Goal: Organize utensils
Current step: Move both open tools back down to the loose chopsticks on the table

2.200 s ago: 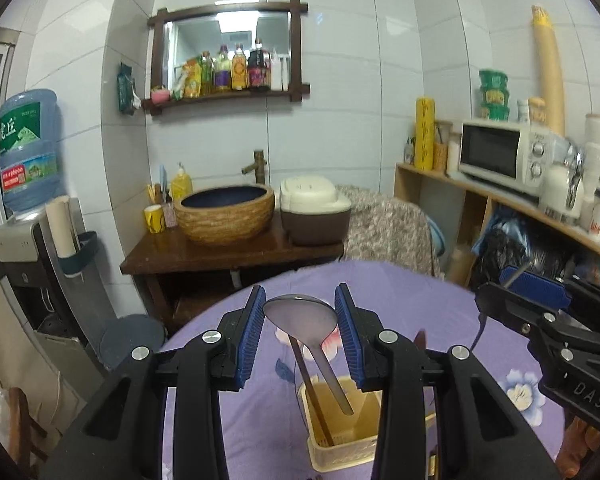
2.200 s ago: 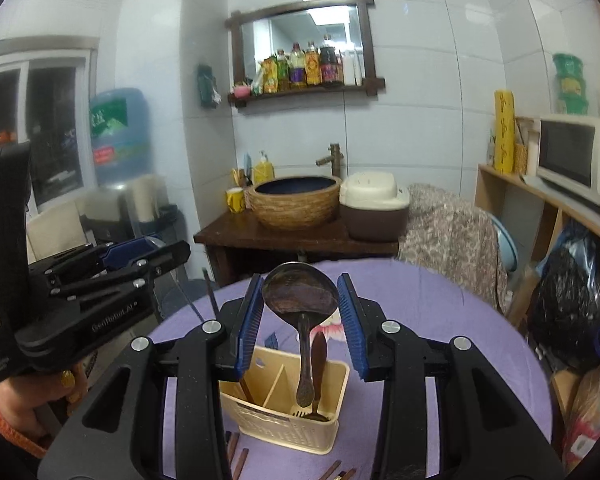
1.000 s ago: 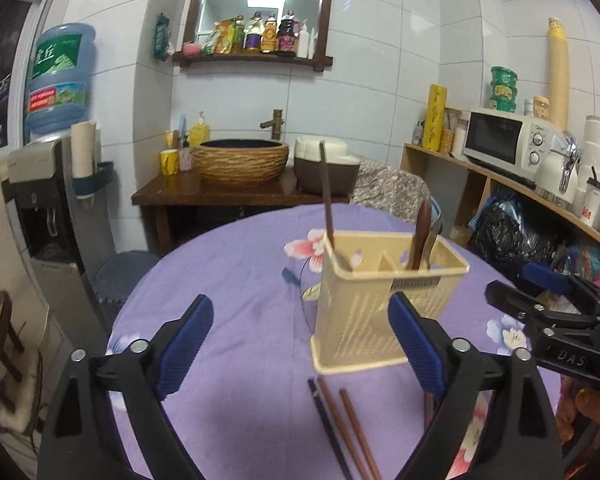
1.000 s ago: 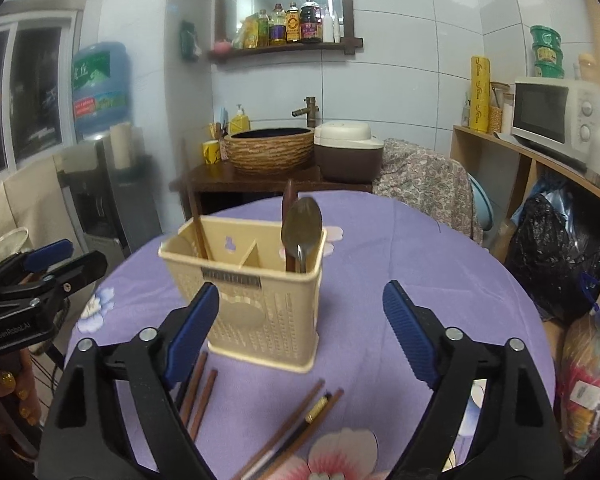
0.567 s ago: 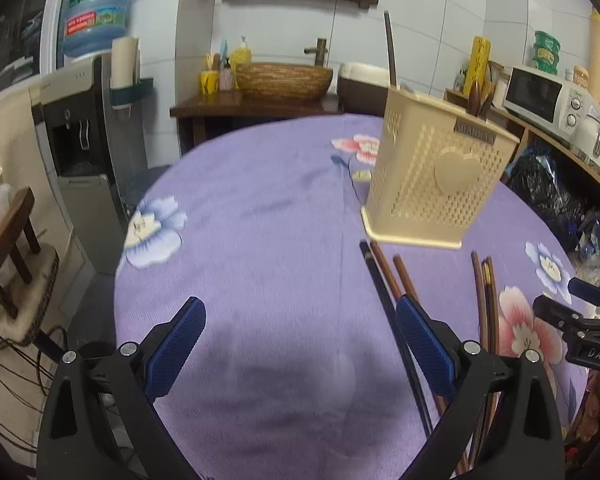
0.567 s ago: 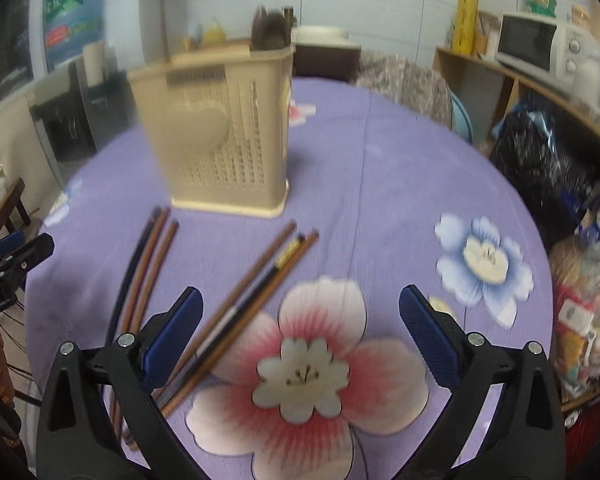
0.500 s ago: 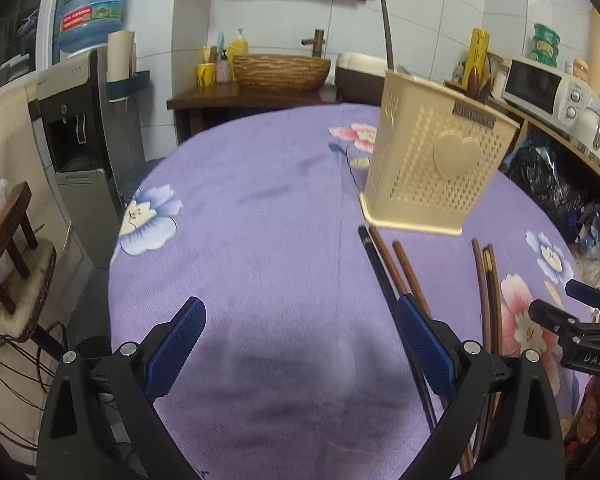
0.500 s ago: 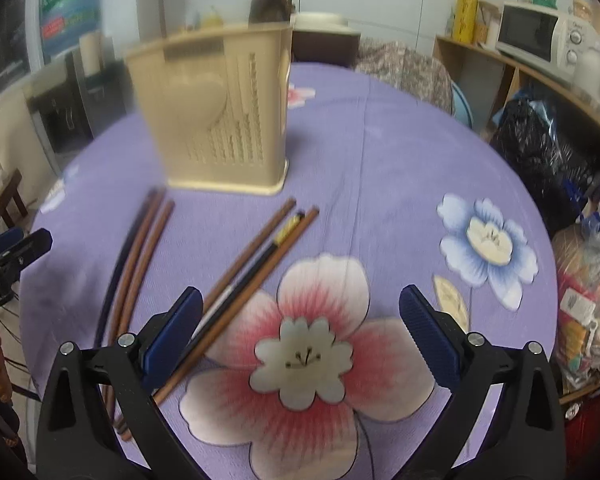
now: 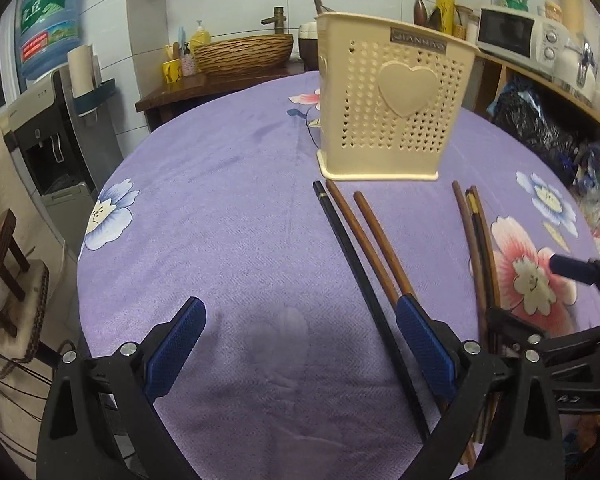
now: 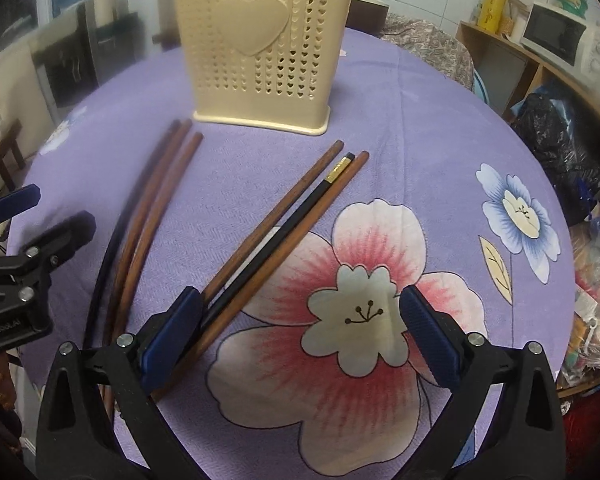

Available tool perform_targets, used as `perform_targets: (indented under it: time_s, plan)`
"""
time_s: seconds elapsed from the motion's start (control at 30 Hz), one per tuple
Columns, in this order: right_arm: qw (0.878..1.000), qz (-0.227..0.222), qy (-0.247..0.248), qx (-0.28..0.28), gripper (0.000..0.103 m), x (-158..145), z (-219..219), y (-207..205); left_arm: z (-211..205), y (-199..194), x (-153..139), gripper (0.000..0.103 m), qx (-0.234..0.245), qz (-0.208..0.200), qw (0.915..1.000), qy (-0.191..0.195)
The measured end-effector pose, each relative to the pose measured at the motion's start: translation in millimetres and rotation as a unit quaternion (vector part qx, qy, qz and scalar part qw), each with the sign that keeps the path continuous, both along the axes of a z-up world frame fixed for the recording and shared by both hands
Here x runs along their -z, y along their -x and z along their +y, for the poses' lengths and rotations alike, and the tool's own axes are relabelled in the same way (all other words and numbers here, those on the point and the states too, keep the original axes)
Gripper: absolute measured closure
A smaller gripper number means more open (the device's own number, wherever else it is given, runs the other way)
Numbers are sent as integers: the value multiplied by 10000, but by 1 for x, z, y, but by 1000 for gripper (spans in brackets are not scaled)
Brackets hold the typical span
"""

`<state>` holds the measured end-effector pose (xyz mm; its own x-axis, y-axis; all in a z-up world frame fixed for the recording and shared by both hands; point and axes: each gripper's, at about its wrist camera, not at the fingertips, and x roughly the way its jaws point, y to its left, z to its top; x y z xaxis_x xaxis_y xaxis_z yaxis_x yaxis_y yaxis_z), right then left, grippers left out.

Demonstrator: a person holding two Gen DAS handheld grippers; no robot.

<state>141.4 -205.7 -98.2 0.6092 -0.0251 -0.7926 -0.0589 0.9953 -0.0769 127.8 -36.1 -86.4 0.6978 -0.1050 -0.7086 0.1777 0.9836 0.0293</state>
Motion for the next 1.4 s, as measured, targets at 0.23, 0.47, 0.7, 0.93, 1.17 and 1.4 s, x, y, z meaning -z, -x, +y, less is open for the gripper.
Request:
perform_targets:
  time_s: [0.23, 0.47, 0.7, 0.93, 1.17, 1.4]
  plan:
    - [9977, 76, 444, 503, 6, -1, -45, 13, 15, 1, 17, 8, -95, 286, 9993, -212]
    - [9993, -24, -240, 282, 6, -4, -36, 17, 10, 6, 3, 8, 20, 176, 9994, 298]
    - [9999, 7, -74, -97, 6, 2, -9, 12, -11, 10, 16, 8, 219, 159, 9990, -345]
    - [9989, 102, 354, 291, 6, -5, -39, 16, 26, 3, 13, 9, -84, 340, 9989, -325]
    - [9996, 222, 8, -155, 6, -2, -7, 13, 21, 5, 6, 10, -5, 268, 9995, -163]
    - [9976, 401, 395, -398, 6, 2, 10, 17, 29, 5, 8, 10, -86, 323, 9993, -141]
